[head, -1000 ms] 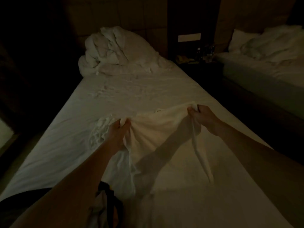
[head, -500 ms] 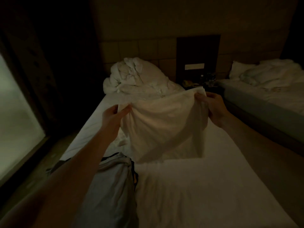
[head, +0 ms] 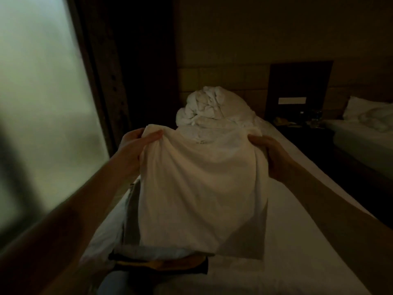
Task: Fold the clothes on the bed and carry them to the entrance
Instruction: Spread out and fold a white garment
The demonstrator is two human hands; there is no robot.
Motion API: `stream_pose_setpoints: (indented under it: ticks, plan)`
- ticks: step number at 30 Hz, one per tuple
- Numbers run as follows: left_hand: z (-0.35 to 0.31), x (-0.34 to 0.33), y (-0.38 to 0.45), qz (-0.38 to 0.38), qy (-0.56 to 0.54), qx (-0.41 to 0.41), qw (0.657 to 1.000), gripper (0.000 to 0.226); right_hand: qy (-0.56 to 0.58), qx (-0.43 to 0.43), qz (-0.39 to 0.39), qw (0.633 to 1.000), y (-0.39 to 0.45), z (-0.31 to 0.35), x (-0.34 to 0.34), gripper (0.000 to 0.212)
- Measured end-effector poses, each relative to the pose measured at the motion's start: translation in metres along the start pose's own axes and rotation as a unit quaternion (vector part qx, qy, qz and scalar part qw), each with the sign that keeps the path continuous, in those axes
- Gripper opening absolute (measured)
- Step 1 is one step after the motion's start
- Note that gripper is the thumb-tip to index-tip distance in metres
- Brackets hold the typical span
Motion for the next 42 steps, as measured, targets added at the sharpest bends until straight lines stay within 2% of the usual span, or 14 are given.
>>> stream_pose_setpoints:
  ticks: [3,6,10,16,20,22,24,26,28,31,34,39,42]
  plan:
    - [0.009,0.039,0.008,0.007,0.029,0.035,0.999,0.019,-0.014,-0.058,0.003,0.998,0.023,-0.027,-0.026,0.032]
    - [0.04,0.071,0.028,0.012,0.105,0.067,0.992,0.035,-0.035,-0.12,-0.033,0.992,0.063,-0.068,-0.041,0.031]
    - [0.098,0.097,0.069,0.023,0.241,0.068,0.968,0.026,-0.094,-0.173,-0.085,0.977,0.12,-0.129,-0.046,0.021]
    - [0.185,0.098,0.113,0.038,0.411,0.037,0.91,0.013,-0.173,-0.173,-0.118,0.962,0.188,-0.201,-0.035,0.028]
    - [0.225,0.083,0.125,0.043,0.439,0.039,0.897,0.013,-0.287,-0.15,-0.118,0.939,0.215,-0.229,-0.02,0.034]
    - [0.24,0.076,0.124,0.048,0.461,0.04,0.885,0.017,-0.306,-0.154,-0.112,0.933,0.222,-0.239,-0.014,0.034]
    - [0.249,0.071,0.126,0.071,0.528,0.035,0.845,0.021,-0.329,-0.164,-0.096,0.925,0.229,-0.246,-0.011,0.034]
    - [0.252,0.061,0.136,0.108,0.607,-0.004,0.787,0.026,-0.331,-0.177,-0.092,0.922,0.236,-0.251,-0.005,0.032]
    - [0.255,0.042,0.149,0.129,0.627,-0.032,0.767,0.025,-0.319,-0.18,-0.118,0.923,0.244,-0.253,0.006,0.03]
    - [0.26,0.001,0.166,0.165,0.629,-0.057,0.757,0.021,-0.354,-0.155,-0.156,0.909,0.258,-0.248,0.027,0.029]
    - [0.277,-0.044,0.179,0.209,0.635,-0.073,0.74,0.026,-0.43,-0.144,-0.149,0.879,0.277,-0.243,0.049,0.034]
    - [0.32,-0.108,0.205,0.268,0.606,-0.055,0.747,0.034,-0.486,-0.153,-0.151,0.847,0.329,-0.254,0.075,0.06]
    - [0.348,-0.138,0.222,0.276,0.594,-0.042,0.755,0.037,-0.505,-0.145,-0.152,0.837,0.363,-0.269,0.078,0.075]
Point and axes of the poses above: each hand's wrist, its own y-axis towards the middle knuckle, its own x-axis out of the back of the hand, z = x × y, the point moved 3 cm from there along y, towards the middle knuckle, and after that the axes turned 4 degrees about -x, right-handed, at the moved point
